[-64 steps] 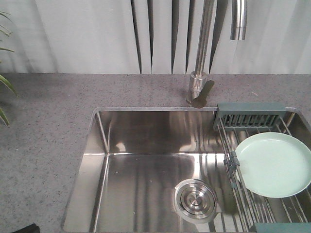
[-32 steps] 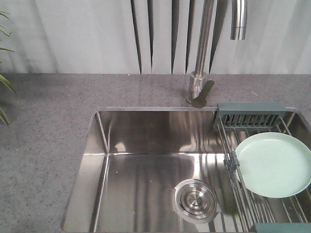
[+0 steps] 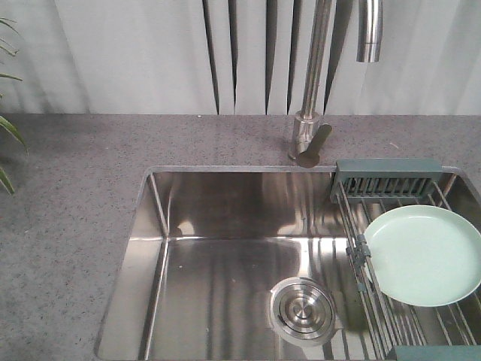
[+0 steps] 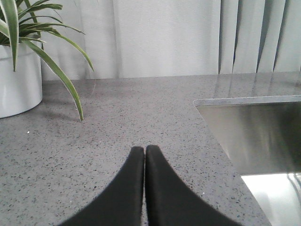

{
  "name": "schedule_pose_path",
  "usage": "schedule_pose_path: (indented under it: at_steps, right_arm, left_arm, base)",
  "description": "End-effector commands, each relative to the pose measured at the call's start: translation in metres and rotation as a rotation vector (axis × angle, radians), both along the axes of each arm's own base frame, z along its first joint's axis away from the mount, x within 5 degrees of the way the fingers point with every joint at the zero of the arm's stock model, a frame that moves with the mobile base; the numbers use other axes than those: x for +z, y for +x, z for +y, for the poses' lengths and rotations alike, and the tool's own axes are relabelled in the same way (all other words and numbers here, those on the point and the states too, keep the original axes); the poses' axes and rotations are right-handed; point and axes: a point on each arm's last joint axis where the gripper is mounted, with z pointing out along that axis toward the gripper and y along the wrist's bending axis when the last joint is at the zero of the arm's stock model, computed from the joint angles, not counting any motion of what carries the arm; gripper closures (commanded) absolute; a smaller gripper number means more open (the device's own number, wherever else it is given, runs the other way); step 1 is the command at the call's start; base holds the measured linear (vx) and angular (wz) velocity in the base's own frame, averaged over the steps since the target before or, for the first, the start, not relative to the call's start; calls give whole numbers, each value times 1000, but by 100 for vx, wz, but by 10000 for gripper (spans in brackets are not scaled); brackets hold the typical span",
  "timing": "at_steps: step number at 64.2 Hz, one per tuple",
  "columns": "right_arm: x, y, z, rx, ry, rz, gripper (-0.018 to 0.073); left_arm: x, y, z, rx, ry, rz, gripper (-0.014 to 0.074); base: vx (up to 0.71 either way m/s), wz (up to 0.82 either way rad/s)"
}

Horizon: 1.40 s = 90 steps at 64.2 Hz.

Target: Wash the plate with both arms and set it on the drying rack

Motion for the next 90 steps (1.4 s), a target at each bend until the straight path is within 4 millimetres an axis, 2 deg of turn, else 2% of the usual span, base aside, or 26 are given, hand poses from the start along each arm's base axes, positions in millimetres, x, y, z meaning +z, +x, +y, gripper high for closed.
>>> schedule_pose_path:
  at_steps: [1,72,77,83,90]
  right_arm:
    - [14,2,-1,-14,10,-82,569]
    - [14,3,-1,-18,10,-88,569]
    - [9,7,-2,-30,9,-113,569]
    - [-11,16,-5,-71,16,-151,569]
    - [-36,17,-8,-117,46,-171,569]
  left_arm:
    - [0,0,1,8,-12,-68,601]
    - [0,0,1,8,-12,-67,601]
    - [0,0,1,8,-12,-67,601]
    - [0,0,1,8,-12,-67,601]
    - [0,0,1,8,-12,-67,601]
  base:
    - [0,0]
    - [0,0]
    - [0,0]
    - [0,0]
    - [0,0]
